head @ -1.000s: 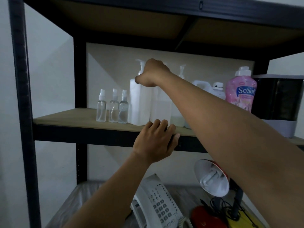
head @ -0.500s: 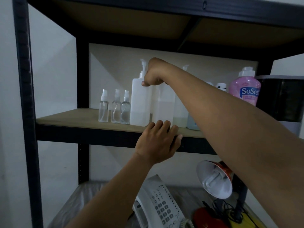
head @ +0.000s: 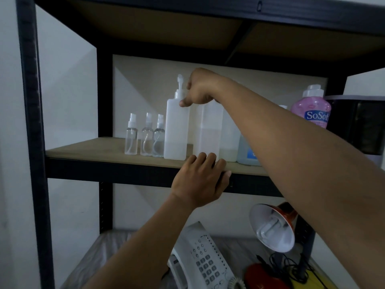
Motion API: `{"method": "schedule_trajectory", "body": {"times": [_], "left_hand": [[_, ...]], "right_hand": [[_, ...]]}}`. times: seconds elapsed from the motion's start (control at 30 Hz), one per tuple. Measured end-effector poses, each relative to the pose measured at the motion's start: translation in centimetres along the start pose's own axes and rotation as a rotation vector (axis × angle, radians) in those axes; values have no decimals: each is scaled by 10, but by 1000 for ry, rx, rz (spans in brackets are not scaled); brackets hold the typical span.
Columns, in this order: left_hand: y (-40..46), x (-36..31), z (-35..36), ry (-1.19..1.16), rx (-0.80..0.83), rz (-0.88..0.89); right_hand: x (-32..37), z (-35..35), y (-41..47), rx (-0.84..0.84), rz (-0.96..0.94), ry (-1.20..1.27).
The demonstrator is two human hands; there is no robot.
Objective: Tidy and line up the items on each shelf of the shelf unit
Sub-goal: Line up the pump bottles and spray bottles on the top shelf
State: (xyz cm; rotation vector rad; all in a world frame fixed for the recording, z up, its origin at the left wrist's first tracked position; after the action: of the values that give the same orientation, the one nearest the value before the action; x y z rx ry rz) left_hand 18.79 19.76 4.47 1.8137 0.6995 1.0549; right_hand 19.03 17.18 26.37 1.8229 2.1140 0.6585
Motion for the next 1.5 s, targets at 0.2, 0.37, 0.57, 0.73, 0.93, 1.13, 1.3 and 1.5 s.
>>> {"method": "schedule_trajectory", "body": {"times": [0.2, 0.37, 0.57, 0.73, 0.93, 1.13, 1.3, 1.5], "left_hand": [[1, 0, -1, 18, 50, 5], [2, 0, -4, 25, 69, 5], [-2, 6, -7, 42, 50, -29], [-9, 21, -9, 43, 40, -49], [-9, 21, -9, 37, 97, -55], [-8, 21, -10, 49, 89, -46], [-9, 21, -8, 52, 101, -47], [-9, 21, -8, 55, 88, -44]], "right_hand": [[-35, -26, -18, -247, -21, 290], [-81, -11, -31, -466, 60, 329], [-93, 22, -29, -380, 99, 341], [-77, 26, -25, -406, 119, 289], [-69, 25, -21, -382, 170, 314], [-69, 28, -18, -319, 153, 385], [-64, 25, -19, -254, 160, 404], [-61, 25, -20, -286, 139, 141]]}}
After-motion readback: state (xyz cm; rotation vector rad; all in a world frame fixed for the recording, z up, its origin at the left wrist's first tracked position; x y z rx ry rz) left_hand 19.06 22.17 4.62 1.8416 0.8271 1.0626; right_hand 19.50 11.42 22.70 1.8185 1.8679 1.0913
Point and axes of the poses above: each hand's wrist, its own y-axis towards the middle knuckle, its own z-axis out of the palm, x = y × z, the point moved 3 cm from there along y, towards the middle knuckle, and after that the axes turned 8 degrees about y, right-handed, at the moved point
